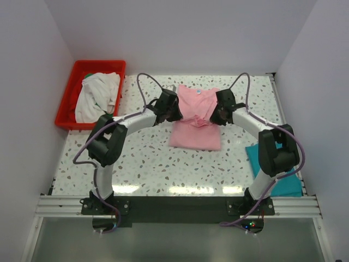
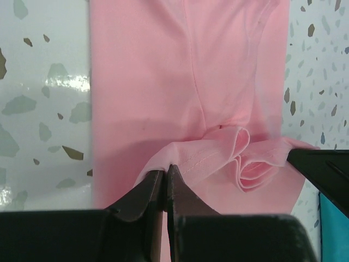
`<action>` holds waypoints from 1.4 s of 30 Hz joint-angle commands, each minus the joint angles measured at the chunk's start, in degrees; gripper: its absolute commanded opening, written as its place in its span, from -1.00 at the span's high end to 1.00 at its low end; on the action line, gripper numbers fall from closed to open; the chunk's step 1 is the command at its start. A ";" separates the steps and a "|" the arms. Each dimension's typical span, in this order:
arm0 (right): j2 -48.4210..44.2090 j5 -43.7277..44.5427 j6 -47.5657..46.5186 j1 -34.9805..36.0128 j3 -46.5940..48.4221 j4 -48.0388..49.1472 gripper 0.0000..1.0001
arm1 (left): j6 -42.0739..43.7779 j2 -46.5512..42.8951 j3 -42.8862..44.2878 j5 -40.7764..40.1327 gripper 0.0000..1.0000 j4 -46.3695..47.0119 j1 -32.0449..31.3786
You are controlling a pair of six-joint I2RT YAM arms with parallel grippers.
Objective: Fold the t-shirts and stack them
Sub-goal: Fold the tshirt
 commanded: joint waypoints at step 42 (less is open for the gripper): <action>14.48 -6.26 -8.89 -2.35 14.16 1.01 0.52 | 9.98 11.63 9.38 7.55 0.49 8.55 4.17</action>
